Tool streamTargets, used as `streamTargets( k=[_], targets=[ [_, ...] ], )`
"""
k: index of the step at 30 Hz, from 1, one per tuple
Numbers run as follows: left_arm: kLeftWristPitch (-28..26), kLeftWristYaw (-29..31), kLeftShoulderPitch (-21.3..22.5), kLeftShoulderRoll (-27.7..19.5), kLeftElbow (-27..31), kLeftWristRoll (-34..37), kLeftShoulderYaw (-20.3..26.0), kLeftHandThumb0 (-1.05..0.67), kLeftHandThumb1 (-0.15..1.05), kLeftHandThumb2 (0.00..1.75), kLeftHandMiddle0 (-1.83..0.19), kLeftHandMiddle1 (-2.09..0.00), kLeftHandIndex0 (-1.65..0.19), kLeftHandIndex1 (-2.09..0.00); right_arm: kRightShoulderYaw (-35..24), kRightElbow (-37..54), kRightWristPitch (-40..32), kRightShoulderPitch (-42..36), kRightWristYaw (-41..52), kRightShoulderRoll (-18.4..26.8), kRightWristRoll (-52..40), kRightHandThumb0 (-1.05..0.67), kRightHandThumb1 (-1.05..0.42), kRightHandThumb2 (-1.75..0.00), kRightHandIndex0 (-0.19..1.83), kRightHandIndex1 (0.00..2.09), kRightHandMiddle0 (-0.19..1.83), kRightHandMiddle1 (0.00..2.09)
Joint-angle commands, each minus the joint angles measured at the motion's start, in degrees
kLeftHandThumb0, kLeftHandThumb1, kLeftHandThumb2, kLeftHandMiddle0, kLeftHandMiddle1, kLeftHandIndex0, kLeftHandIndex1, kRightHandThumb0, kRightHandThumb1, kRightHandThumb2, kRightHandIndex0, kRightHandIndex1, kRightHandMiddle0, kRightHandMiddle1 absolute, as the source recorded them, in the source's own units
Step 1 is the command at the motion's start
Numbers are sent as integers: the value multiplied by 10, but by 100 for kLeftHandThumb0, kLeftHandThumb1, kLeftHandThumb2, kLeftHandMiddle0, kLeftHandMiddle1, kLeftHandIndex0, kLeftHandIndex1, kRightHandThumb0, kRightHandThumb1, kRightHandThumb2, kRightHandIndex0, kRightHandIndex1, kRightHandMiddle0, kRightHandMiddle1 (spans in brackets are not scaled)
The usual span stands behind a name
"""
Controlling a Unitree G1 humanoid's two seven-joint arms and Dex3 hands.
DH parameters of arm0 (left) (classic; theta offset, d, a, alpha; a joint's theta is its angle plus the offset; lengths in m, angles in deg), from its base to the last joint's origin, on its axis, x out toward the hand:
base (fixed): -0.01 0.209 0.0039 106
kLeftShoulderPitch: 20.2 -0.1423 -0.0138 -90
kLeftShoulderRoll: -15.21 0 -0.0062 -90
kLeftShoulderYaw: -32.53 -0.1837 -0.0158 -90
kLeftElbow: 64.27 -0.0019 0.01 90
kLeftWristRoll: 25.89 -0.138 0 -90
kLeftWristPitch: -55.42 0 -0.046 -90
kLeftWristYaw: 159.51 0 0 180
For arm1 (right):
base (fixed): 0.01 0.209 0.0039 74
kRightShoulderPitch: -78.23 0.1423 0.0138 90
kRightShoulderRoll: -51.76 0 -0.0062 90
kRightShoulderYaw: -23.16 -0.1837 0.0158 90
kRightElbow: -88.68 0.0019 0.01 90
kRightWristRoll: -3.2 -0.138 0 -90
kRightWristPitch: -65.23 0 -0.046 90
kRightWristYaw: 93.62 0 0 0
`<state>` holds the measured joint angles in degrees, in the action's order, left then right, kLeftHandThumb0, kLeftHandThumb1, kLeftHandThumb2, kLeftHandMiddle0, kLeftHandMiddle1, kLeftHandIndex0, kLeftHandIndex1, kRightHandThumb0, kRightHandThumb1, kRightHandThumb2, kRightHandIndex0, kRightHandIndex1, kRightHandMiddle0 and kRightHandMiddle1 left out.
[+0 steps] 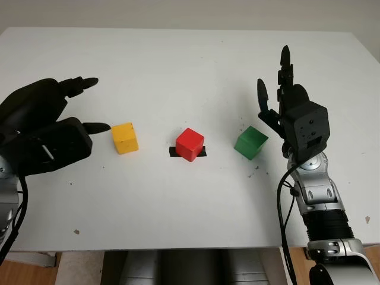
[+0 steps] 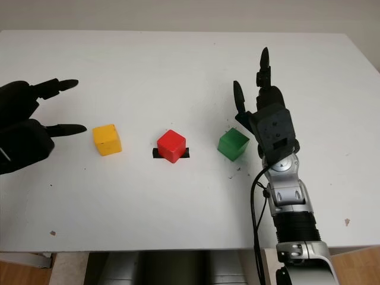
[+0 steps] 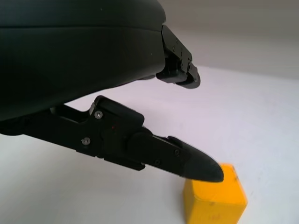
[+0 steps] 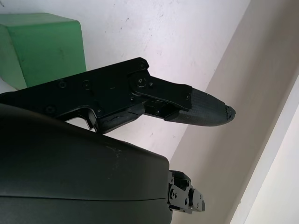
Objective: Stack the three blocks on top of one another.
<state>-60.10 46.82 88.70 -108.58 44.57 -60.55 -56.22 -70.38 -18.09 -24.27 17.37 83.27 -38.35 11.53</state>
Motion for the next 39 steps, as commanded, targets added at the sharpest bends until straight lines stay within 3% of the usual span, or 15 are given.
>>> streamTargets(
  k=[1, 10, 20, 31, 32, 33, 35, 36, 39],
  targets=[
    [-6, 17, 19, -10, -5, -23, -24, -85, 103, 6, -7, -2, -28, -8, -6, 15, -2, -5, -3, -4, -3, -66, -105, -71, -19, 0, -19, 1],
    [-37, 73, 41, 24, -9, -64, -78, -91, 105, 7, 4, -3, -14, -2, -8, 16, 2, -8, -15, -6, 0, -68, -105, -70, -19, 0, -19, 3],
    [-35, 92, 50, 48, -25, -85, -103, -93, 104, 9, 10, -4, -18, -5, -4, 24, -4, -13, -16, -8, 3, -70, -105, -69, -19, 1, -18, 4],
    [-14, 38, 41, 66, -56, -154, -128, -83, 103, 6, 7, -6, -30, -13, 14, 34, 4, -28, -1, -8, 17, -67, -105, -69, -19, 0, -19, 2],
    [-13, 36, 41, 68, -59, -164, -132, -81, 103, 6, 5, -6, -23, -39, 15, 33, 5, -28, -2, -8, 19, -66, -105, -70, -19, 0, -19, 2],
    [-11, 33, 41, 68, -61, -173, -134, -79, 103, 6, 4, -6, -3, -86, 15, 32, 6, -28, -2, -8, 20, -65, -105, -70, -19, 0, -19, 2],
    [-4, 25, 40, 69, -66, -190, -138, -75, 103, 5, 1, -6, 15, -136, 14, 35, 3, -29, 0, -9, 18, -65, -105, -70, -19, 0, -19, 2],
    [0, 21, 40, 70, -68, -195, -138, -74, 103, 5, 0, -6, 17, -144, 14, 36, 3, -29, 1, -9, 18, -65, -105, -70, -19, 0, -19, 2],
    [5, 18, 38, 76, -69, -205, -135, -68, 104, 6, -1, -6, 14, -138, 13, 35, 7, -30, 0, -9, 20, -64, -105, -71, -19, 0, -19, 2]
  ],
)
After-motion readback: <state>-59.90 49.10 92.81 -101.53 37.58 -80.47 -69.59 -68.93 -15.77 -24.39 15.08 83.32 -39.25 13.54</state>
